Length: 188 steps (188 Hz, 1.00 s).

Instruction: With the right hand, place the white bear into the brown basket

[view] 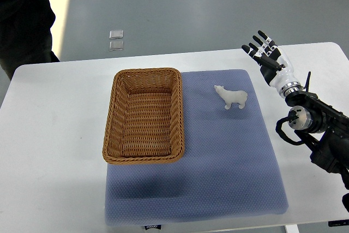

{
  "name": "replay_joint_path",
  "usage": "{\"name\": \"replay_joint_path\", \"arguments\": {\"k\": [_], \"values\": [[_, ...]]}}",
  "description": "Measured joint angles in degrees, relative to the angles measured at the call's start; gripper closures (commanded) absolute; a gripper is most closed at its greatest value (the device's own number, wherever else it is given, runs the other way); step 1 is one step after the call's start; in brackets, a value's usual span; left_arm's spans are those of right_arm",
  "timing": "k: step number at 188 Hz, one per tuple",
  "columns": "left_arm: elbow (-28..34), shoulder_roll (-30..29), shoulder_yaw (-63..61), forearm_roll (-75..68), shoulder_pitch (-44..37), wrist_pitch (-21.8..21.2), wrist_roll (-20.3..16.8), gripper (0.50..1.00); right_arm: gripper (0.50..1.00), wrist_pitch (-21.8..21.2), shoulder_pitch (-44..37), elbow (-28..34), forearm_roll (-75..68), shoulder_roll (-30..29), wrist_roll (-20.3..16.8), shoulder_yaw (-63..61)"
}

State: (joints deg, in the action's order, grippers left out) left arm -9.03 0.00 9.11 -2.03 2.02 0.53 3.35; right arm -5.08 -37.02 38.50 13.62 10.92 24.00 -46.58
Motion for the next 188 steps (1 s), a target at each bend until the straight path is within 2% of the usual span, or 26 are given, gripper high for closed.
{"name": "replay_joint_path", "arguments": {"k": [188], "values": [[0.05, 0.0, 0.0, 0.0, 0.0, -0.02, -0.02, 0.5, 0.576, -0.11, -0.31, 0.0, 0.0, 0.33, 0.0, 0.0]]}}
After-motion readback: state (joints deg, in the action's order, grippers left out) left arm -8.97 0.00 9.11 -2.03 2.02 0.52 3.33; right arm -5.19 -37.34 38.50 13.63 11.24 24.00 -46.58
